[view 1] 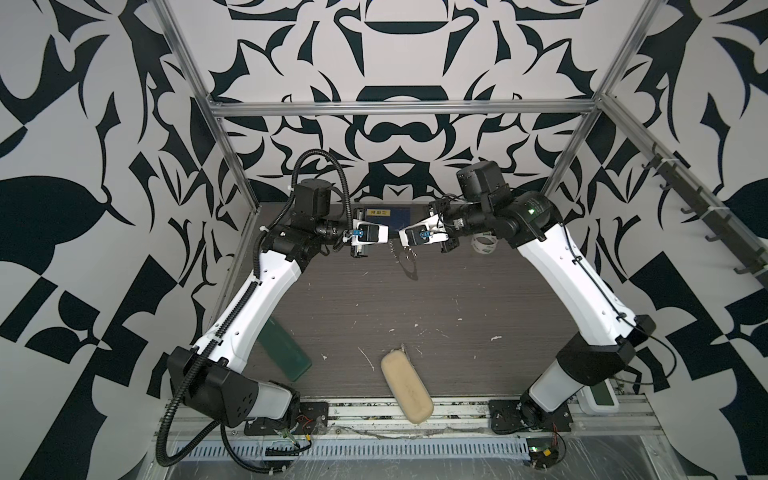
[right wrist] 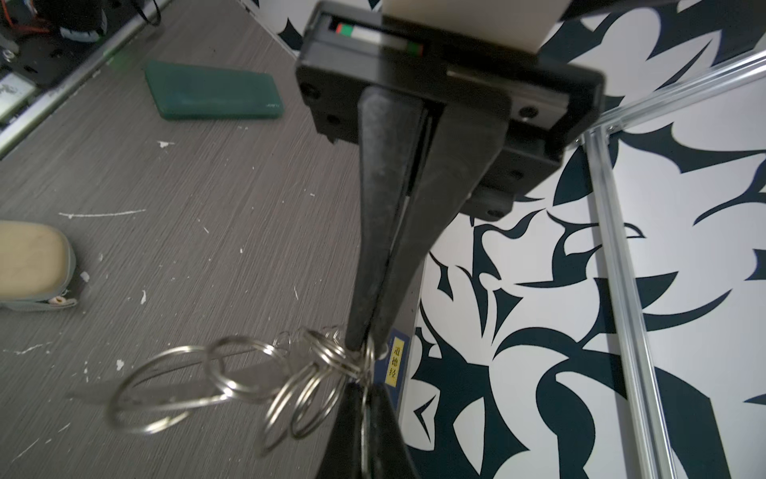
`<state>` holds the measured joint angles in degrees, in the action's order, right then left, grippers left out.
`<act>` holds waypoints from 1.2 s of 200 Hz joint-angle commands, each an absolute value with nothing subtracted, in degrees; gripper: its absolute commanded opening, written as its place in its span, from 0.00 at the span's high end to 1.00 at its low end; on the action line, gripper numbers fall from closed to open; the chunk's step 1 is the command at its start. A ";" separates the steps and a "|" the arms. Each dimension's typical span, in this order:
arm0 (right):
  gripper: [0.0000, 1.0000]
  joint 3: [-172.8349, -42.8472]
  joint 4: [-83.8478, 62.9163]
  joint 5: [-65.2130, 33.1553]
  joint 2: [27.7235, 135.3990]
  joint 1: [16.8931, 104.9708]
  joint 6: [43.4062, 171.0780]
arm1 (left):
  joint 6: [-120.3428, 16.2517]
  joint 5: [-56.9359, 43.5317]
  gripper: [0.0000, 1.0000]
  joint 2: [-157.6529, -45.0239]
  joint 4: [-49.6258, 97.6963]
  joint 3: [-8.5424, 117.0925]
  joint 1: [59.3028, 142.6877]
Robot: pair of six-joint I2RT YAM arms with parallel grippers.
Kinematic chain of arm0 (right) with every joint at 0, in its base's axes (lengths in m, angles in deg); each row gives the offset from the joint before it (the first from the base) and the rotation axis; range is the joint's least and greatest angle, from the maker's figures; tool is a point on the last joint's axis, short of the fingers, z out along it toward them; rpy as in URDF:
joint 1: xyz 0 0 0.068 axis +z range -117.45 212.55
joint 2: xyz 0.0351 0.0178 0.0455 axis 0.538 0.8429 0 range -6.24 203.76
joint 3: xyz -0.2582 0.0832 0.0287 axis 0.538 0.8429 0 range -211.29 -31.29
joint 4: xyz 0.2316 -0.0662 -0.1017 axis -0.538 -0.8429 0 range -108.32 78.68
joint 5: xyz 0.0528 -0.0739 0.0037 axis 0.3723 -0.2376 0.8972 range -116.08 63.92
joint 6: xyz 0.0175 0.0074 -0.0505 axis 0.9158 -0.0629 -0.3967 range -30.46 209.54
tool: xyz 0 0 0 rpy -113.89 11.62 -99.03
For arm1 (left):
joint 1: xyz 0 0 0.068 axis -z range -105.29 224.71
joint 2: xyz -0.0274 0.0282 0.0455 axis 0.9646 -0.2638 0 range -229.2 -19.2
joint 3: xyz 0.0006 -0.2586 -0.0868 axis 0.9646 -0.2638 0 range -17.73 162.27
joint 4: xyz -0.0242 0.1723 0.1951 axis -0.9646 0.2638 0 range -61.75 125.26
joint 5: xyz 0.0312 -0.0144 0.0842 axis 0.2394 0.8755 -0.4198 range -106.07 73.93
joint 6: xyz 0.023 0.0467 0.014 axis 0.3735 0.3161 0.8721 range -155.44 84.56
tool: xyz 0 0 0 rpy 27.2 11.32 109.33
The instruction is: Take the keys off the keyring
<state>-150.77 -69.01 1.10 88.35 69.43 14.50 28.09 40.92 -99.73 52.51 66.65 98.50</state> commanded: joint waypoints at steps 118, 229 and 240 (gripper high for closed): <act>1.00 -154.49 -62.50 -14.02 84.28 72.57 15.85 | 25.51 48.97 1.00 -97.65 55.72 64.34 98.45; 1.00 -130.16 -42.25 0.93 72.35 64.82 27.83 | 12.76 57.65 1.00 -95.21 41.25 61.56 97.12; 1.00 -130.60 -42.37 0.59 72.42 64.54 26.78 | 14.64 57.42 1.00 -95.70 44.07 62.46 97.26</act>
<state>-129.44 -50.21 5.80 74.45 68.06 26.19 13.64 50.03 -96.49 38.71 60.42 97.54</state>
